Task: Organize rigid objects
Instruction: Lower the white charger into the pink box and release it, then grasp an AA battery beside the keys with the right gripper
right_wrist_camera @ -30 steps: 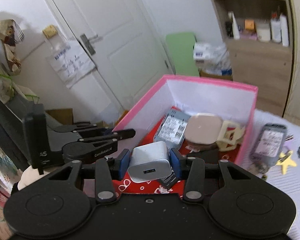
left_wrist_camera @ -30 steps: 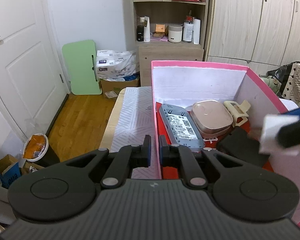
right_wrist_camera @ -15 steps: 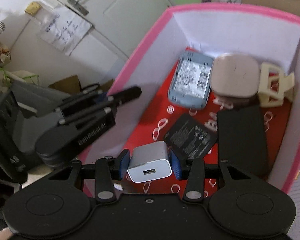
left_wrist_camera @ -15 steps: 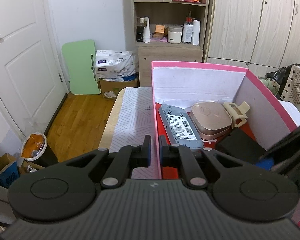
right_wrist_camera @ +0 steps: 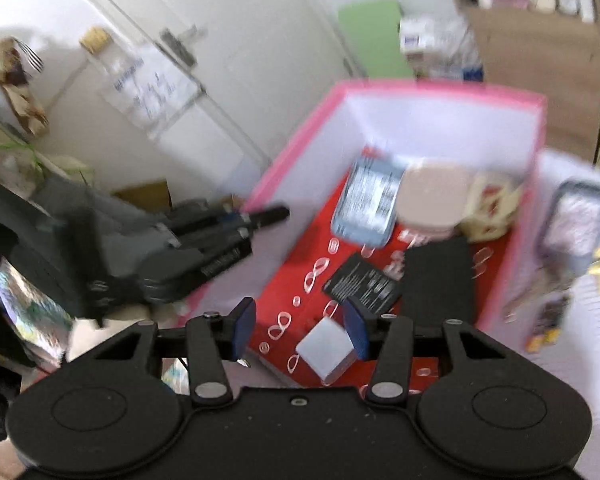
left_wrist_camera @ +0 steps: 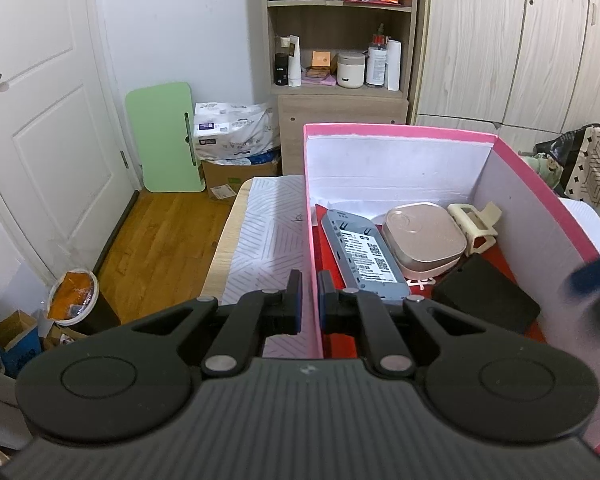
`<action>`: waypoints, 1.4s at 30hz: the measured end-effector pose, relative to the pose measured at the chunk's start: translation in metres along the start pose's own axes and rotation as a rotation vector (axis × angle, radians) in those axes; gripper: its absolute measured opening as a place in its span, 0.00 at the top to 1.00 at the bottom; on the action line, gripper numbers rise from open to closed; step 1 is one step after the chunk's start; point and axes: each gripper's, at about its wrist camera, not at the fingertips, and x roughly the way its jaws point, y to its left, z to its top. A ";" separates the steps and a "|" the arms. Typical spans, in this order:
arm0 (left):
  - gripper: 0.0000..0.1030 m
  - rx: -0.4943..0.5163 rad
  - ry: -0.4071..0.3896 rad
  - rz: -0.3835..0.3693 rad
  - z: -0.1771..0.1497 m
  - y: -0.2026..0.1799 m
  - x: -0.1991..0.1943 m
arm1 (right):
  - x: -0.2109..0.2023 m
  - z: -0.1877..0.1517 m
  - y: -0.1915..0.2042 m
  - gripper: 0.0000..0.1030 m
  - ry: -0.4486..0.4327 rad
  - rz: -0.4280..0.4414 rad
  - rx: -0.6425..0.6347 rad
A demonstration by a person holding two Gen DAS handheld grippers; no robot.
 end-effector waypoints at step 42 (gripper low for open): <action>0.92 0.009 -0.045 -0.001 -0.003 0.002 -0.005 | 0.015 -0.048 -0.131 0.90 -0.146 -0.451 0.126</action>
